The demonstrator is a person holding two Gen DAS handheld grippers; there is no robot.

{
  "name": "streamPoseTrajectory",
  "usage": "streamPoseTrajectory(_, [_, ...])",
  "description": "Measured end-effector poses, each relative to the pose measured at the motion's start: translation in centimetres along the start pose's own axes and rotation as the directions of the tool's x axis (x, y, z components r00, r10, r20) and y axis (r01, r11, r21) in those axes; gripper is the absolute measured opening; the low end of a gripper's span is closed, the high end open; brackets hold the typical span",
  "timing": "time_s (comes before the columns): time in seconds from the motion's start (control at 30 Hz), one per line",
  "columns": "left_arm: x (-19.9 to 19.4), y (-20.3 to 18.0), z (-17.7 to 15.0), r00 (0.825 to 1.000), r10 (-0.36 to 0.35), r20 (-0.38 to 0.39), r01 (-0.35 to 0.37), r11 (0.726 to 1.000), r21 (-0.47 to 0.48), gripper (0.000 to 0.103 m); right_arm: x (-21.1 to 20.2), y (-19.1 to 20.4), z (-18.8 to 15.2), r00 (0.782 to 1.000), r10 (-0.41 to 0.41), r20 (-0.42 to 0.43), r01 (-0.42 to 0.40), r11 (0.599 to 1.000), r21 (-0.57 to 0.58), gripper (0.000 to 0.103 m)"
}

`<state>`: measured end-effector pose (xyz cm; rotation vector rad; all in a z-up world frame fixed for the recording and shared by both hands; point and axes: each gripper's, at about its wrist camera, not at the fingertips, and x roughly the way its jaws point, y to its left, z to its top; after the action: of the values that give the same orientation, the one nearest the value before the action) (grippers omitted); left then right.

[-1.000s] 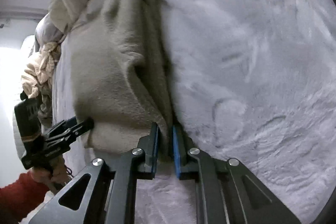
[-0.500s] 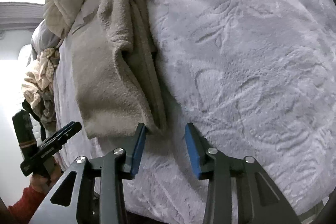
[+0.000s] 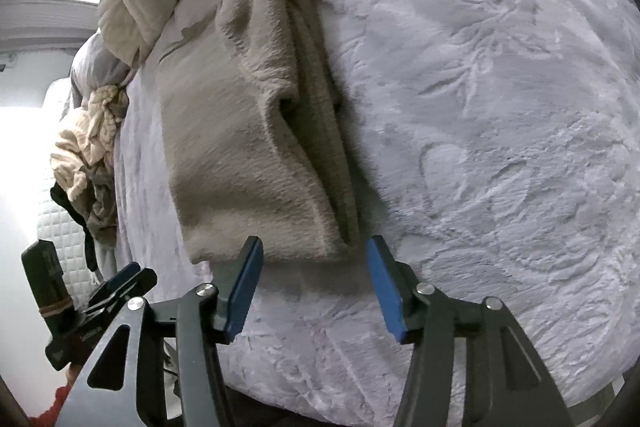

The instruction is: Fold small clothes

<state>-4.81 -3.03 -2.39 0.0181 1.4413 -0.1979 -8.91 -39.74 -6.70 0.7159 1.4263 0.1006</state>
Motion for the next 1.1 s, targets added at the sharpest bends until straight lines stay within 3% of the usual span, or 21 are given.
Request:
streamPoseTrajectory(0.07, [-0.1,-0.1,-0.1,1.0,0.0,-0.006,0.0,1.0,0.004,0.103,-0.1,0.4,-0.1,1.0,-0.01,-0.001,0.01,1.0,-0.008,0.058])
streamPoseTrajectory(0.13, [-0.2,0.0,-0.2,1.0,0.004,-0.016,-0.004,1.0,0.0,0.103,-0.2,0.9,-0.2,1.0,-0.024,0.002,0.024,1.0,-0.013,0.075])
streamPoseTrajectory(0.17, [-0.4,0.2,-0.3,1.0,-0.001,-0.02,0.001,1.0,-0.008,0.103,-0.3,1.2,-0.3,1.0,-0.023,0.005,0.023,1.0,-0.017,0.077])
streamPoseTrajectory(0.37, [-1.6,1.3,-1.0,1.0,0.007,0.013,-0.007,1.0,-0.015,0.103,-0.5,3.2,-1.0,0.998,-0.047,0.029,0.048,0.998,-0.05,0.082])
streamPoseTrajectory(0.47, [-1.9,2.1,-1.6,1.0,-0.03,0.001,0.03,0.999,-0.015,0.103,-0.6,4.2,-1.3,0.997,-0.056,0.052,0.059,0.996,-0.061,0.085])
streamPoseTrajectory(0.6, [-2.7,3.0,-2.9,0.999,-0.031,0.014,0.031,0.999,-0.015,0.103,-0.8,5.6,-2.5,0.995,-0.04,0.092,0.048,0.995,-0.088,0.103])
streamPoseTrajectory(0.8, [-3.9,4.8,-5.4,0.998,-0.044,0.032,0.045,0.999,-0.028,0.103,-0.1,7.2,-4.8,0.997,-0.009,0.08,0.016,0.996,-0.093,0.103])
streamPoseTrajectory(1.1, [-4.5,7.4,-8.6,0.996,-0.07,0.06,0.073,0.995,-0.061,0.103,0.2,7.6,-9.2,0.993,-0.081,0.091,0.086,0.995,-0.056,0.103])
